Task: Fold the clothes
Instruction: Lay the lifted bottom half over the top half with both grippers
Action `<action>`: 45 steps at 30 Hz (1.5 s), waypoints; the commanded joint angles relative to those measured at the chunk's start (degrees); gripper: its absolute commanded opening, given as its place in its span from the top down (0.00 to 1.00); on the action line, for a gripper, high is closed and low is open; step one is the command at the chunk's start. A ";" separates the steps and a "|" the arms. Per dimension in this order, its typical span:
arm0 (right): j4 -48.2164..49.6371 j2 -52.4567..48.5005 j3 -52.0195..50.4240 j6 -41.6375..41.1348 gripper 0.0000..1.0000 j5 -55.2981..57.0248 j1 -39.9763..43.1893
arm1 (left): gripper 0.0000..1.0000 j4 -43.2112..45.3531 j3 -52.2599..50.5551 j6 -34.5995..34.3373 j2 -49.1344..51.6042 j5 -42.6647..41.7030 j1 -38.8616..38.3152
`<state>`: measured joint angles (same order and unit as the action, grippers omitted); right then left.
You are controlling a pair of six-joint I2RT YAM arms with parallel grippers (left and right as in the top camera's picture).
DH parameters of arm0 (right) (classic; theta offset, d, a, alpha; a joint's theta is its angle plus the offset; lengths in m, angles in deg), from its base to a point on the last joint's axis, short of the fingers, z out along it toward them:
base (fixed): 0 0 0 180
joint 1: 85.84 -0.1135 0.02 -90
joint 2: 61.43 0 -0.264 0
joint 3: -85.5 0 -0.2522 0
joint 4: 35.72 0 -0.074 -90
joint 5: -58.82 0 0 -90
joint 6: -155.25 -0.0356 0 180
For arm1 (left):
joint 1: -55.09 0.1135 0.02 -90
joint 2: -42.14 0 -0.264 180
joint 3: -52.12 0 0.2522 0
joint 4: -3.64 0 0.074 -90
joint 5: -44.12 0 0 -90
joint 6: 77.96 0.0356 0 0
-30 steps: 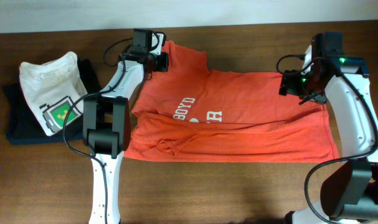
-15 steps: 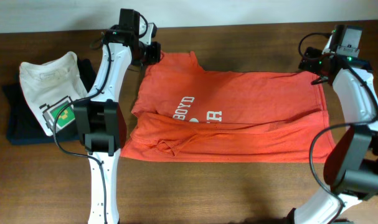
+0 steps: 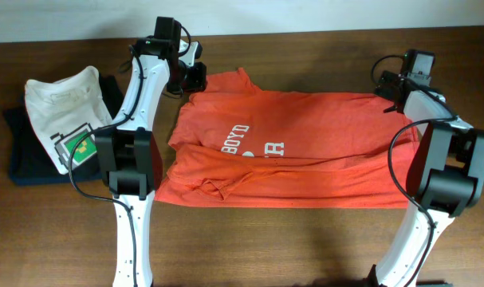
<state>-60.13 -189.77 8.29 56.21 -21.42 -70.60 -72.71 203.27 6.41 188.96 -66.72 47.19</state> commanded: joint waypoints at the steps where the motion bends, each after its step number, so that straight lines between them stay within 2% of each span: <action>1: 0.66 -2.38 0.50 -0.61 0.19 1.88 0.46 | 1.00 -0.13 0.76 -0.35 0.07 -0.79 0.09; 2: 0.57 -3.06 0.50 -0.98 0.25 1.86 0.55 | 0.99 -0.13 0.76 -0.35 0.07 -0.79 0.09; 4: 0.52 -3.30 0.50 -0.94 0.44 1.88 0.55 | 0.99 -0.15 0.76 -0.35 0.07 -0.79 0.09; 6: 0.63 -3.28 0.63 -0.94 0.72 1.92 0.59 | 0.99 -0.31 0.76 -0.35 0.07 -0.79 0.09; 9: 0.00 -3.17 0.68 -0.96 0.92 5.29 0.66 | 1.00 -1.68 0.76 -0.35 0.07 -0.81 0.09; 10: -1.57 -2.95 1.09 -0.94 0.95 6.88 0.70 | 0.99 -2.67 0.79 -0.35 0.07 -0.85 0.09; 16: -15.32 0.70 5.88 -1.60 0.96 7.21 2.21 | 0.99 -8.22 3.13 -0.35 -1.49 -6.10 0.09; 18: -24.15 2.58 9.01 -1.57 0.96 5.92 2.40 | 0.99 -8.85 3.37 -0.35 -4.04 -7.89 0.07; 23: -42.86 5.42 14.56 -2.32 0.96 2.84 2.40 | 1.00 -15.58 3.37 -0.31 -8.74 -7.28 0.15; 26: -55.06 6.86 18.88 -2.43 0.96 2.58 2.40 | 0.99 -25.35 3.37 -0.28 -9.18 -3.48 0.15; 29: -62.93 7.65 20.83 -2.43 0.96 2.43 2.40 | 0.99 -32.41 3.37 2.03 -9.18 -2.71 0.07; 32: -72.02 8.13 20.92 -2.43 0.95 2.40 2.43 | 1.00 -34.16 2.91 3.76 -9.62 -2.05 -0.85; 38: -80.43 8.13 20.92 -2.38 0.95 -0.33 2.47 | 0.99 -34.16 -2.69 1.90 -14.29 6.27 -4.17; 45: -86.53 8.13 20.87 -2.36 0.95 -0.13 3.58 | 1.00 -34.14 -17.55 1.81 -23.30 10.05 -5.07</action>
<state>-145.51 -183.41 28.34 54.53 -21.84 -68.24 -106.76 189.65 8.38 170.06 -59.71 41.73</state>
